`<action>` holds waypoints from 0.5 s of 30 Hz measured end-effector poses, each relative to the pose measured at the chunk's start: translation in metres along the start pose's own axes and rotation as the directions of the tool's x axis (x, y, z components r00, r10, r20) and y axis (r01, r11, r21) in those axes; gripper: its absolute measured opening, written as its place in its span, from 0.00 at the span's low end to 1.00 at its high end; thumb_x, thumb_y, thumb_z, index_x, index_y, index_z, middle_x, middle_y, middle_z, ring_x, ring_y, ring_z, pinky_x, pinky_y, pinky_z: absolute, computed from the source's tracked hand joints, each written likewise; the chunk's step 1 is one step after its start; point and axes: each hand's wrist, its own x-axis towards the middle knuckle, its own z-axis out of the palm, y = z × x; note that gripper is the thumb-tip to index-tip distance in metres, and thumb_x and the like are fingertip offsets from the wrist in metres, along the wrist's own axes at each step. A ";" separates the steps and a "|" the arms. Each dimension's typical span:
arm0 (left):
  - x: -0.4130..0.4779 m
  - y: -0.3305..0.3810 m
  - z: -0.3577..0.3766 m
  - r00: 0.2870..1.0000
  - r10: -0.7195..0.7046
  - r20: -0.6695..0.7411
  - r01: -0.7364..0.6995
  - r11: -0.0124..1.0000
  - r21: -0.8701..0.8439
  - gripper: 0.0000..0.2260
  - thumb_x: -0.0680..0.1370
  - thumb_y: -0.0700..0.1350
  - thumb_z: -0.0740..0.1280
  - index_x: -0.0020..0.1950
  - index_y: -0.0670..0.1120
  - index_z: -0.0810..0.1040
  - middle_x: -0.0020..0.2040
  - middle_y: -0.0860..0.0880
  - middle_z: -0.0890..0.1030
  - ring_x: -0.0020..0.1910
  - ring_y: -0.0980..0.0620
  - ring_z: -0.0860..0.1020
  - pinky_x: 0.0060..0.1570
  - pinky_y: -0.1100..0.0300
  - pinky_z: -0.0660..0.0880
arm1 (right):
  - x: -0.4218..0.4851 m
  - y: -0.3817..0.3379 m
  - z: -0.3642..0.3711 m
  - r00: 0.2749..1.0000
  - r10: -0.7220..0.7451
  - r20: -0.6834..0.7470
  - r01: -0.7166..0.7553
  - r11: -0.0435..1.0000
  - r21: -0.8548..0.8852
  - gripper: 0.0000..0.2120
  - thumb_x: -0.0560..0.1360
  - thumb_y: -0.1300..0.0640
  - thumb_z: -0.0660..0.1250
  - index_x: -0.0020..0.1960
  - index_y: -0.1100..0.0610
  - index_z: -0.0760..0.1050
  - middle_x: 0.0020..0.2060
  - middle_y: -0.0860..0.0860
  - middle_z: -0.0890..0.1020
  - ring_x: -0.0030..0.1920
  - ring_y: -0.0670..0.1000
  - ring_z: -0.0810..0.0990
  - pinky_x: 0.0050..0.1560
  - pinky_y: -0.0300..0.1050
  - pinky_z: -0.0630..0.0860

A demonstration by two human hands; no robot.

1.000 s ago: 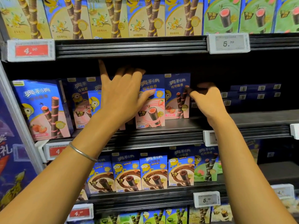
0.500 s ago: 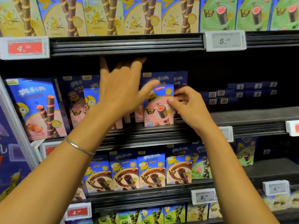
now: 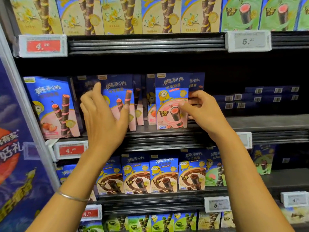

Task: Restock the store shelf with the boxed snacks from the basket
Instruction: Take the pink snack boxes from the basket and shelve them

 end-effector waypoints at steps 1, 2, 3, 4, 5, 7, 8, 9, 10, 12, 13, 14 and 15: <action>-0.003 -0.001 0.001 1.000 -0.005 0.010 0.005 1.000 -0.020 0.37 0.79 0.49 0.74 0.80 0.35 0.61 0.68 0.33 0.68 0.65 0.36 0.68 0.67 0.51 0.62 | 0.000 0.000 0.001 1.000 -0.002 0.007 0.002 1.000 -0.009 0.09 0.76 0.56 0.73 0.54 0.50 0.76 0.45 0.45 0.84 0.45 0.38 0.84 0.37 0.32 0.78; -0.004 -0.002 0.002 1.000 0.000 0.013 0.000 1.000 -0.024 0.38 0.78 0.48 0.75 0.80 0.35 0.60 0.68 0.34 0.68 0.66 0.37 0.67 0.67 0.54 0.61 | 0.000 -0.001 0.001 1.000 -0.004 0.011 0.005 1.000 -0.015 0.09 0.76 0.56 0.73 0.53 0.49 0.76 0.45 0.45 0.84 0.45 0.40 0.85 0.37 0.33 0.79; -0.004 -0.003 0.003 1.000 0.010 0.009 -0.009 1.000 -0.023 0.39 0.77 0.48 0.76 0.80 0.36 0.60 0.69 0.34 0.68 0.66 0.38 0.67 0.67 0.57 0.59 | -0.001 -0.001 0.000 1.000 -0.008 0.012 0.008 1.000 -0.020 0.09 0.76 0.57 0.73 0.52 0.48 0.76 0.44 0.45 0.84 0.44 0.40 0.85 0.37 0.34 0.79; -0.005 -0.003 0.004 1.000 0.013 0.003 -0.013 1.000 -0.025 0.40 0.76 0.49 0.77 0.81 0.37 0.60 0.69 0.35 0.67 0.67 0.39 0.66 0.67 0.59 0.58 | -0.001 -0.001 -0.003 1.000 -0.009 0.007 0.009 1.000 -0.026 0.09 0.77 0.58 0.73 0.51 0.47 0.75 0.44 0.45 0.83 0.43 0.40 0.85 0.37 0.33 0.79; -0.006 -0.003 0.004 1.000 0.008 0.001 -0.008 0.999 -0.038 0.43 0.75 0.51 0.78 0.81 0.38 0.59 0.70 0.36 0.67 0.68 0.39 0.66 0.67 0.60 0.58 | -0.001 -0.001 -0.008 1.000 -0.007 -0.005 0.007 0.999 -0.034 0.09 0.77 0.58 0.73 0.50 0.47 0.76 0.44 0.45 0.83 0.43 0.39 0.85 0.37 0.32 0.78; -0.007 0.000 0.005 1.000 -0.002 0.007 0.002 0.999 -0.050 0.49 0.72 0.56 0.80 0.83 0.39 0.56 0.71 0.38 0.66 0.69 0.41 0.65 0.67 0.61 0.59 | -0.001 0.001 -0.022 0.999 0.005 -0.043 -0.008 0.998 -0.063 0.09 0.77 0.59 0.73 0.52 0.49 0.76 0.45 0.45 0.83 0.43 0.39 0.84 0.38 0.32 0.77; -0.008 0.001 0.006 1.000 0.001 0.010 0.000 0.999 -0.037 0.53 0.70 0.58 0.81 0.83 0.39 0.55 0.71 0.38 0.65 0.68 0.42 0.64 0.66 0.62 0.58 | -0.001 0.003 -0.029 0.998 0.012 -0.065 -0.018 0.997 -0.079 0.09 0.76 0.59 0.73 0.54 0.50 0.77 0.45 0.45 0.83 0.44 0.40 0.84 0.39 0.32 0.77; -0.009 0.002 0.006 1.000 0.004 0.008 -0.004 1.000 -0.022 0.55 0.69 0.58 0.81 0.84 0.39 0.53 0.70 0.38 0.65 0.67 0.43 0.64 0.65 0.64 0.57 | -0.001 0.006 -0.036 0.996 0.021 -0.090 -0.028 0.996 -0.085 0.10 0.76 0.59 0.73 0.55 0.51 0.76 0.46 0.45 0.83 0.45 0.40 0.83 0.39 0.32 0.77; -0.010 0.003 0.007 1.000 0.004 0.004 -0.004 1.000 -0.012 0.56 0.68 0.57 0.82 0.84 0.38 0.52 0.70 0.37 0.66 0.66 0.43 0.64 0.65 0.65 0.55 | -0.002 0.008 -0.041 0.993 0.029 -0.116 -0.039 0.996 -0.084 0.11 0.77 0.60 0.73 0.56 0.51 0.76 0.46 0.46 0.83 0.46 0.40 0.83 0.41 0.33 0.78; -0.011 0.005 0.008 1.000 -0.012 -0.009 0.012 1.000 -0.018 0.56 0.68 0.53 0.83 0.84 0.38 0.52 0.70 0.37 0.66 0.66 0.43 0.63 0.64 0.66 0.54 | -0.002 0.011 -0.047 0.987 0.044 -0.157 -0.057 0.995 -0.084 0.11 0.77 0.61 0.72 0.58 0.52 0.76 0.46 0.46 0.82 0.48 0.43 0.83 0.47 0.41 0.80; -0.011 0.005 0.009 1.000 -0.020 -0.014 0.020 0.999 -0.027 0.55 0.69 0.52 0.83 0.84 0.38 0.52 0.70 0.37 0.66 0.66 0.43 0.64 0.64 0.66 0.55 | -0.001 0.012 -0.048 0.984 0.052 -0.173 -0.067 0.994 -0.082 0.12 0.77 0.61 0.72 0.58 0.52 0.76 0.46 0.46 0.83 0.49 0.44 0.83 0.48 0.44 0.81; -0.012 0.006 0.009 1.000 -0.022 -0.017 0.021 0.999 -0.033 0.54 0.69 0.52 0.82 0.84 0.38 0.52 0.69 0.38 0.66 0.66 0.43 0.64 0.64 0.65 0.55 | -0.001 0.013 -0.049 0.981 0.059 -0.187 -0.075 0.994 -0.080 0.12 0.77 0.61 0.72 0.59 0.53 0.77 0.46 0.46 0.83 0.49 0.45 0.83 0.50 0.47 0.81; -0.014 0.008 0.009 1.000 -0.016 -0.016 0.016 0.999 -0.035 0.54 0.69 0.52 0.82 0.83 0.38 0.52 0.69 0.38 0.66 0.66 0.42 0.64 0.64 0.65 0.56 | 0.000 0.014 -0.049 0.978 0.064 -0.199 -0.081 0.994 -0.078 0.12 0.77 0.61 0.72 0.60 0.53 0.77 0.47 0.46 0.83 0.50 0.45 0.83 0.50 0.48 0.81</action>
